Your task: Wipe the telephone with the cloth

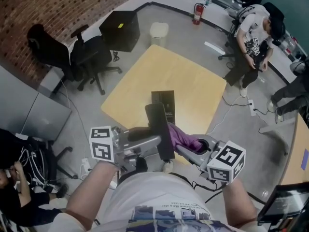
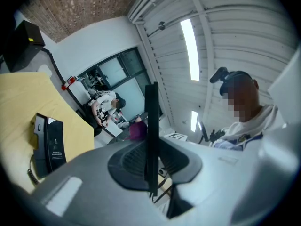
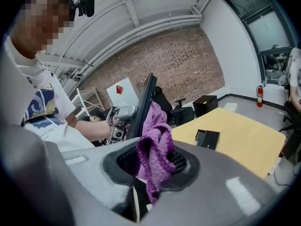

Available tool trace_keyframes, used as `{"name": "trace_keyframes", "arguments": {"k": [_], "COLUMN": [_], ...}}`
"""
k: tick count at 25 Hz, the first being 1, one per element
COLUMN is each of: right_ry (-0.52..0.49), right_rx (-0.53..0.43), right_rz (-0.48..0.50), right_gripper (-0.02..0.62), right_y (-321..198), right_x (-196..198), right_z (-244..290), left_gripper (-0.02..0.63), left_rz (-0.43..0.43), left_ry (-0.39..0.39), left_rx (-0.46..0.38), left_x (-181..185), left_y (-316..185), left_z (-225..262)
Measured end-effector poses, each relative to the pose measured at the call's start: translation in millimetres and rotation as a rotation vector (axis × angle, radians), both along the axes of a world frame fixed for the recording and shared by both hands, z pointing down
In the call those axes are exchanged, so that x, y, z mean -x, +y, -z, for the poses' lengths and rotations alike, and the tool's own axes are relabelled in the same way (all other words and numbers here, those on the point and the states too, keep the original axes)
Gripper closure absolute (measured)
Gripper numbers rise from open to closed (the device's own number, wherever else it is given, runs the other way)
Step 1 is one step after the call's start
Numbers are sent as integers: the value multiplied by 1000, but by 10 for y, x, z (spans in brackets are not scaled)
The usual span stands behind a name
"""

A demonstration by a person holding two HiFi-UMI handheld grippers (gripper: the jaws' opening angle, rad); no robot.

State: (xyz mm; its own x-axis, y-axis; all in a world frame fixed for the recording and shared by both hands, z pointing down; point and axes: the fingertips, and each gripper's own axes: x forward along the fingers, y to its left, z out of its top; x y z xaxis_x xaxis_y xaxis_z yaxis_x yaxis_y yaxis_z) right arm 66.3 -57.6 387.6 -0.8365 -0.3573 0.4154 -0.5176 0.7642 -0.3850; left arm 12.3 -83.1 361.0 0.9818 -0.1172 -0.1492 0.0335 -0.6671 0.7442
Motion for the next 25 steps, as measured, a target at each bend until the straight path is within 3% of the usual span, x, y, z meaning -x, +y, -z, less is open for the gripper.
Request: {"name": "trace_keyframes", "arguments": {"k": [11,18,25], "right_ry": [58,0,-41], "right_rx": [42,-67,-147], "right_rz": [0,-81,-28], "right_gripper": [511,511,511], "right_y": [171,-336,-577], "right_x": [-101,-101,211], "right_z": [-156,191,411], "left_gripper": [526,526,526], "left_rz": [-35,-95,-129], "left_ry": [18,11,13], "left_rx": [16,16,21], "left_x": [50,-6,2], "left_y": [-29,39,95], "left_z": [29,35,1]}}
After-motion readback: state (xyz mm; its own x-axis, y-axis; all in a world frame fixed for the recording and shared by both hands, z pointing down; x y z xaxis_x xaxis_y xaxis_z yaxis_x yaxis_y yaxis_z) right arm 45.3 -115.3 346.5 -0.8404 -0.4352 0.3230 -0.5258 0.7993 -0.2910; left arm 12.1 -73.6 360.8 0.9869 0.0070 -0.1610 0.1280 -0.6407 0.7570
